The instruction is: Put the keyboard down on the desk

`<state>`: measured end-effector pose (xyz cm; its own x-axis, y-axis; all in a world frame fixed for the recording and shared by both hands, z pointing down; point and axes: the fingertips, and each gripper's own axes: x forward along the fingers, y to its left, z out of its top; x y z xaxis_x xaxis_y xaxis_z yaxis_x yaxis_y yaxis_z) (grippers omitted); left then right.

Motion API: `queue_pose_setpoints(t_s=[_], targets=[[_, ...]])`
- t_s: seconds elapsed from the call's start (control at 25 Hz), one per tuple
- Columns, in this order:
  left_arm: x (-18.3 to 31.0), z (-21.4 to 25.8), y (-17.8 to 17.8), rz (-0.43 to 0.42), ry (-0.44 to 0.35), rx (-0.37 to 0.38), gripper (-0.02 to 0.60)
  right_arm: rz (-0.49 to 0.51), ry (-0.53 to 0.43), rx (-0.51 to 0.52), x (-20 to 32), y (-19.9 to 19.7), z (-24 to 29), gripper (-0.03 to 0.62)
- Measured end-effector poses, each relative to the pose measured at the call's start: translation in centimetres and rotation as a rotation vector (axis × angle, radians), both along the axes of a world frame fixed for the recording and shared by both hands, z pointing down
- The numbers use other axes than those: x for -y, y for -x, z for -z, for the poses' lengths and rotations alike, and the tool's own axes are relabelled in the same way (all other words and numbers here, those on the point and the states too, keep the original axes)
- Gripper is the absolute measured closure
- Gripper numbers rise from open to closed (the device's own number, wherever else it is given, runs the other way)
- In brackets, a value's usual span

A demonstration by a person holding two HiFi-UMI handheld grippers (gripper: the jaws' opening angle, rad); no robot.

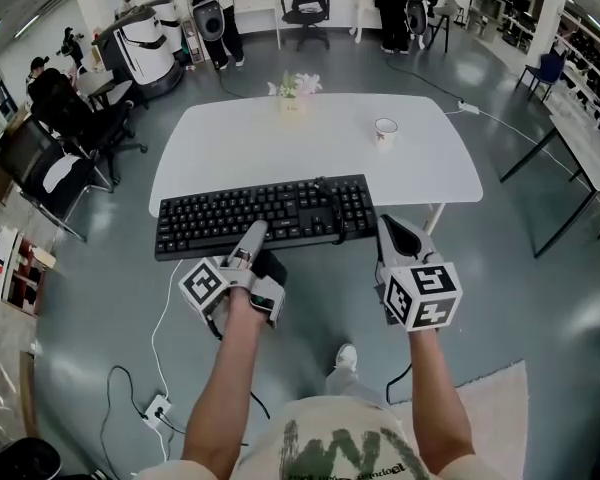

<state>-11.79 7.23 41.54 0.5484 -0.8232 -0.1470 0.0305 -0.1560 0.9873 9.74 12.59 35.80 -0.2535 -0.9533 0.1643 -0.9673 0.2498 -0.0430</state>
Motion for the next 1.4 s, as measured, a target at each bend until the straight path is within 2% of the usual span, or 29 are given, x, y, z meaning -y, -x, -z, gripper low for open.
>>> queue_pose_setpoints(t_s=[0.64, 1.16, 1.4], targets=[[10.6, 0.0, -6.6, 0.031, 0.027, 0.026, 0.494, 0.078, 0.033, 0.022, 12.5, -6.1, -0.4, 0.595], [13.4, -1.4, -8.8, 0.064, 0.032, 0.04, 0.494, 0.14, 0.035, 0.014, 16.4, -7.9, -1.5, 0.595], [15.1, -2.0, -8.7, 0.076, 0.04, 0.047, 0.494, 0.159, 0.036, 0.022, 18.5, -7.8, -2.0, 0.594]])
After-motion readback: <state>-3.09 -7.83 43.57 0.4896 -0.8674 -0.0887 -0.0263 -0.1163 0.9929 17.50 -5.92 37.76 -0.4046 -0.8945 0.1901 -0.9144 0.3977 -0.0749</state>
